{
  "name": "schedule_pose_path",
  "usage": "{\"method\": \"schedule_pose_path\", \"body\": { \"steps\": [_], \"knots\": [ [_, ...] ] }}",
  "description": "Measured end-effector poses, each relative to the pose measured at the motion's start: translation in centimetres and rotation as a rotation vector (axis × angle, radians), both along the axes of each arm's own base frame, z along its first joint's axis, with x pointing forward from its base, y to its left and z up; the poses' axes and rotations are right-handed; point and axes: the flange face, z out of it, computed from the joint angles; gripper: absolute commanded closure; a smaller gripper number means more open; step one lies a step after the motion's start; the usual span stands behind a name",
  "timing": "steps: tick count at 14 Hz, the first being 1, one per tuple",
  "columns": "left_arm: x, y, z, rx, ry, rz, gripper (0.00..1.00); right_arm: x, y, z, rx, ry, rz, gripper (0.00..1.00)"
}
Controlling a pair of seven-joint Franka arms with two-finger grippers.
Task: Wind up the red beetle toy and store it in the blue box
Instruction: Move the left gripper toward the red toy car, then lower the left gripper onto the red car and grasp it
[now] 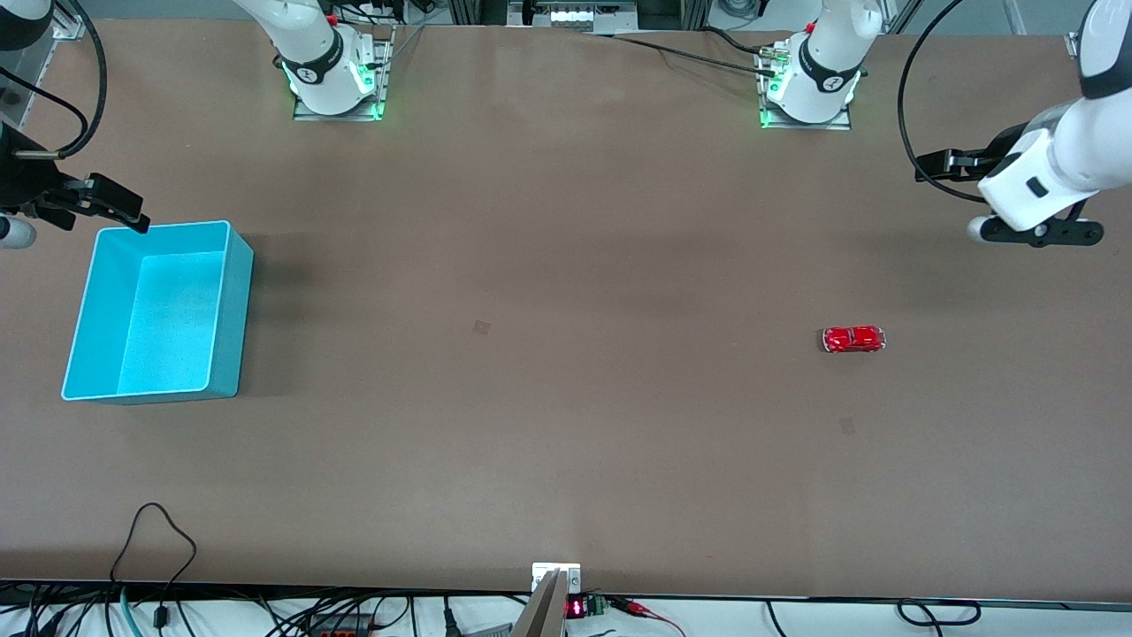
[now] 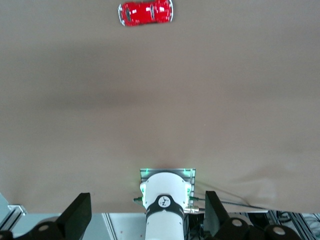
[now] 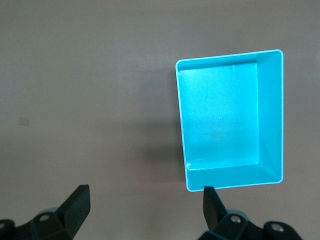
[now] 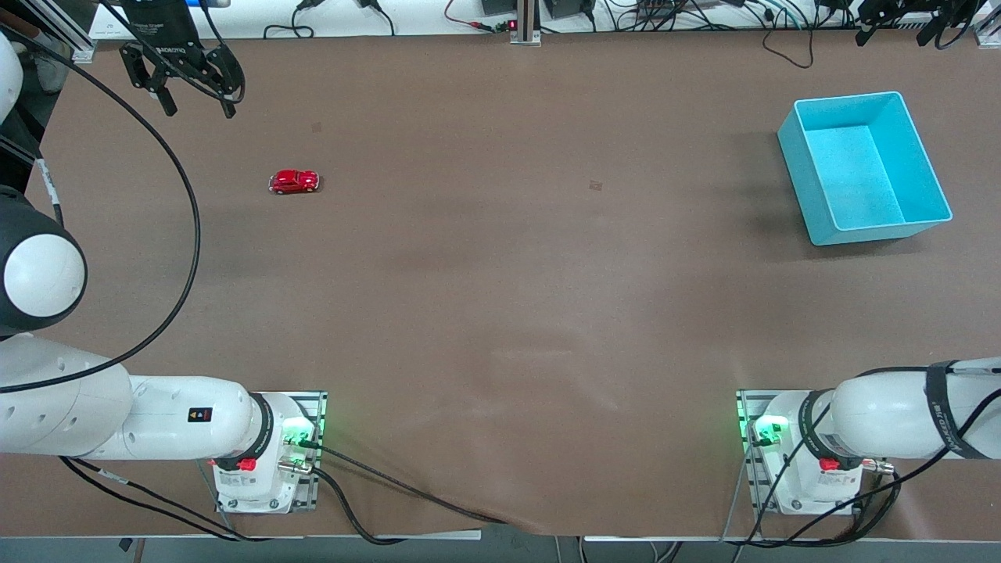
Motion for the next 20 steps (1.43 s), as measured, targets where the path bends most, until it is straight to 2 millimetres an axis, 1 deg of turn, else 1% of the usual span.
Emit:
{"method": "schedule_pose_path", "body": {
  "steps": [4, 6, 8, 10, 11, 13, 15, 18, 20],
  "knots": [
    [-0.1, 0.0, -1.0, 0.000, 0.042, -0.003, 0.00, 0.0, 0.0, 0.0, 0.000, 0.000, 0.001, 0.00],
    [-0.5, -0.3, -2.6, -0.020, 0.080, -0.047, 0.00, 0.0, 0.0, 0.0, 0.000, 0.000, 0.001, 0.00],
    [-0.4, -0.8, -4.8, -0.061, 0.077, -0.132, 0.00, 0.0, 0.0, 0.0, 0.000, 0.000, 0.000, 0.00],
    [-0.2, -1.4, -7.6, -0.110, 0.039, -0.252, 0.00, 0.0, 0.0, 0.0, 0.000, 0.000, 0.000, 0.00],
    [-0.1, -1.6, -9.3, -0.125, 0.009, -0.315, 0.00, 0.0, 0.0, 0.0, 0.000, 0.000, 0.000, 0.00],
    [-0.3, -1.6, -13.0, -0.150, -0.067, -0.460, 0.00, 0.0, 0.0, 0.0, 0.000, 0.000, 0.000, 0.00],
    [-0.7, -1.3, -16.8, -0.192, -0.154, -0.645, 0.00, 0.0, 0.0, 0.0, 0.000, 0.000, 0.000, 0.00],
    [-1.6, 0.9, -21.7, -0.241, -0.247, -0.848, 0.00, 0.0, 0.0, 0.0, 0.000, 0.000, 0.000, 0.00],
    [-1.3, 2.2, -25.0, -0.274, -0.301, -1.025, 0.00, 0.0, 0.0, 0.0, 0.000, 0.001, 0.000, 0.00]
  ]
}}
